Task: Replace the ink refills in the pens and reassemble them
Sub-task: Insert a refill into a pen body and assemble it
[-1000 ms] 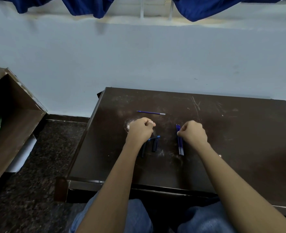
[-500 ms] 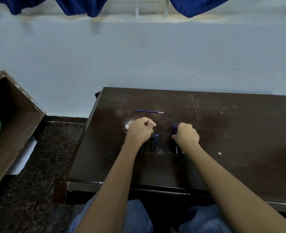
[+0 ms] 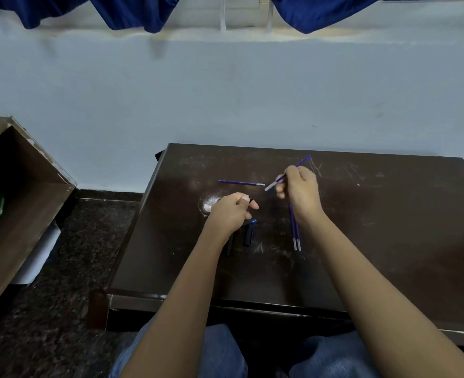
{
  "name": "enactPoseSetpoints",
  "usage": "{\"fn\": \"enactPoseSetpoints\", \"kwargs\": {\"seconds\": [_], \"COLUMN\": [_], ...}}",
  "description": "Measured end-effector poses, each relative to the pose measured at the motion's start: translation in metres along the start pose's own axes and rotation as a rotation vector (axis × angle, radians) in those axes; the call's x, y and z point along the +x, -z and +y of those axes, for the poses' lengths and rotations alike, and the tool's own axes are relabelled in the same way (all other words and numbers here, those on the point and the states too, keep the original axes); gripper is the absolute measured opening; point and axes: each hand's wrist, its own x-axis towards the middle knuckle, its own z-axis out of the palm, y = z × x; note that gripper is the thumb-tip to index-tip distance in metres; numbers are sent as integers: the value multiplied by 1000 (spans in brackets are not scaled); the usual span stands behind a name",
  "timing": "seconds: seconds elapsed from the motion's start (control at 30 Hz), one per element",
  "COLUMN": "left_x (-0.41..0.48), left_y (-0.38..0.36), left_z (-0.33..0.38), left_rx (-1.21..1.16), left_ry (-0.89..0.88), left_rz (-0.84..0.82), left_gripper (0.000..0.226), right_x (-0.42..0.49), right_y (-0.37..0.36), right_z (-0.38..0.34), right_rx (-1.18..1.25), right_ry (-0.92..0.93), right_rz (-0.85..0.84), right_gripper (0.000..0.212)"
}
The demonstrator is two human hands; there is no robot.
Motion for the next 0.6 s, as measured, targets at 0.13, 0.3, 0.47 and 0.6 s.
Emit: {"fn": "enactPoseSetpoints", "kwargs": {"seconds": [0.13, 0.3, 0.47, 0.6], "left_x": [-3, -2, -2, -1], "left_y": [0, 2, 5, 9], "left_z": [4, 4, 3, 2], "left_rx": [-39, -60, -58, -46], "left_ry": [-10, -28, -47, -61], "left_rz": [-22, -5, 36, 68], "left_gripper": [35, 35, 34, 34], "right_x": [-10, -15, -14, -13], "right_y": [-5, -11, -11, -13], "right_z": [-7, -8, -13, -13], "right_rx": [59, -35, -4, -66], "right_ry": [120, 201, 204, 201], "right_rz": [-36, -134, -118, -173], "right_gripper": [9, 11, 8, 11]}}
